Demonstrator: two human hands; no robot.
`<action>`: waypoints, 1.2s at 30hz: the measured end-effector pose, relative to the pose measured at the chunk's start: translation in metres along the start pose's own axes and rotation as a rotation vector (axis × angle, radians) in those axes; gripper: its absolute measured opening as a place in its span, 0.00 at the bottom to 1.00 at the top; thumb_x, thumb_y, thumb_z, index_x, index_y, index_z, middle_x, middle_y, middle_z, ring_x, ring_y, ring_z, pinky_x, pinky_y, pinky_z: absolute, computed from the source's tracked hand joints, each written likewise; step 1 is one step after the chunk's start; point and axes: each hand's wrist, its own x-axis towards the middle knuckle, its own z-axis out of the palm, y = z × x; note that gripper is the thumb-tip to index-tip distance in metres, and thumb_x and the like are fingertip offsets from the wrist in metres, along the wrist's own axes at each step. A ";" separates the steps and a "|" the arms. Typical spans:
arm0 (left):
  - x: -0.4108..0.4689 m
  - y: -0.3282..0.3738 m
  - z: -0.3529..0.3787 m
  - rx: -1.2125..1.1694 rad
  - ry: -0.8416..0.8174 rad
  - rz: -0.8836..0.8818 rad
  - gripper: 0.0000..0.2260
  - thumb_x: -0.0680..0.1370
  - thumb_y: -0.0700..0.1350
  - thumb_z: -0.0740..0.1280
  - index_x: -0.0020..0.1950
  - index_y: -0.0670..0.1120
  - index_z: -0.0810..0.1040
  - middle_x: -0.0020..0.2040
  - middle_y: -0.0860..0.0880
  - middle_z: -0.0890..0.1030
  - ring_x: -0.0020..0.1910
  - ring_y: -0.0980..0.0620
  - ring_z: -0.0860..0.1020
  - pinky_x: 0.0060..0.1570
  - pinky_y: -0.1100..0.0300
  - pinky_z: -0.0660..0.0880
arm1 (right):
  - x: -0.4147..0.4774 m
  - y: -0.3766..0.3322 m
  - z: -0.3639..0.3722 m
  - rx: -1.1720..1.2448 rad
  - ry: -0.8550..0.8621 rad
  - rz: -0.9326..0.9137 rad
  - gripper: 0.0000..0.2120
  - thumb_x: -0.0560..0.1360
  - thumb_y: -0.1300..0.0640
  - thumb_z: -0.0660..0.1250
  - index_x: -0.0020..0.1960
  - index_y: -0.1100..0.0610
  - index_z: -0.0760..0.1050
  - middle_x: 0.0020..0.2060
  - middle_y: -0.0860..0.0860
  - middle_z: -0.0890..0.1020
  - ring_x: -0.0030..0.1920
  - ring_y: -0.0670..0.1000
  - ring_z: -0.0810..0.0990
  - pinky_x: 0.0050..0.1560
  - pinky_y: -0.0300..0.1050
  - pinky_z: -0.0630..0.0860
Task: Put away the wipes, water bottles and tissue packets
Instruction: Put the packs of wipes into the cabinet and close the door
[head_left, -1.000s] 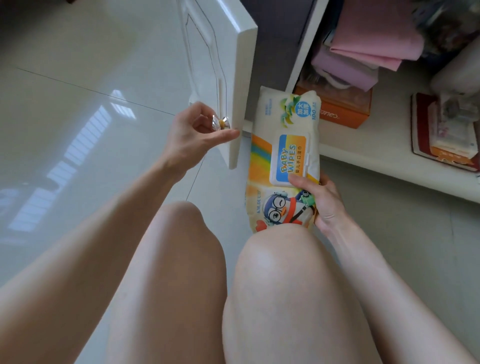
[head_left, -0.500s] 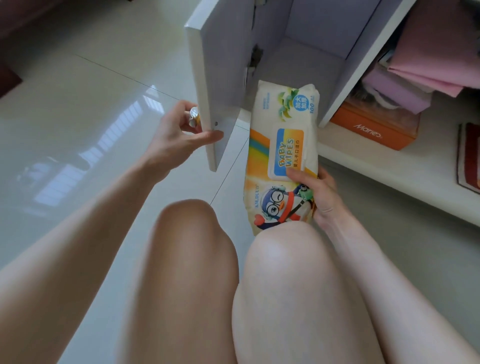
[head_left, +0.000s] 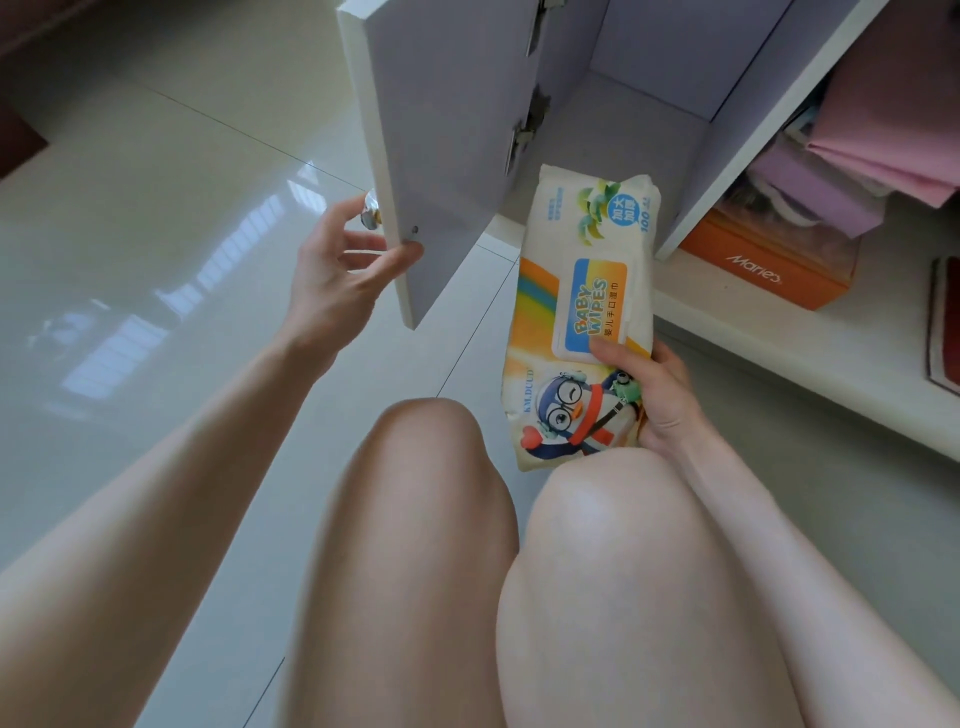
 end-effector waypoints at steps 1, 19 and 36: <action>-0.001 -0.001 0.001 -0.001 0.015 -0.010 0.16 0.71 0.55 0.73 0.52 0.68 0.69 0.47 0.56 0.79 0.41 0.69 0.79 0.39 0.69 0.72 | 0.000 -0.001 0.000 0.001 0.007 -0.003 0.33 0.57 0.56 0.78 0.61 0.57 0.77 0.49 0.56 0.86 0.47 0.58 0.86 0.45 0.54 0.82; -0.032 -0.029 0.030 0.135 -0.171 -0.323 0.29 0.65 0.69 0.69 0.46 0.45 0.74 0.40 0.47 0.73 0.40 0.50 0.71 0.43 0.55 0.67 | -0.001 -0.016 -0.002 0.048 0.022 -0.041 0.24 0.58 0.58 0.77 0.54 0.54 0.77 0.43 0.52 0.87 0.42 0.54 0.87 0.35 0.45 0.81; -0.017 -0.008 0.079 0.161 -0.391 -0.254 0.24 0.70 0.69 0.66 0.52 0.49 0.77 0.48 0.52 0.82 0.50 0.53 0.80 0.53 0.53 0.77 | -0.003 -0.020 -0.010 0.053 0.061 -0.055 0.28 0.58 0.59 0.78 0.58 0.57 0.76 0.47 0.55 0.87 0.45 0.57 0.86 0.39 0.47 0.82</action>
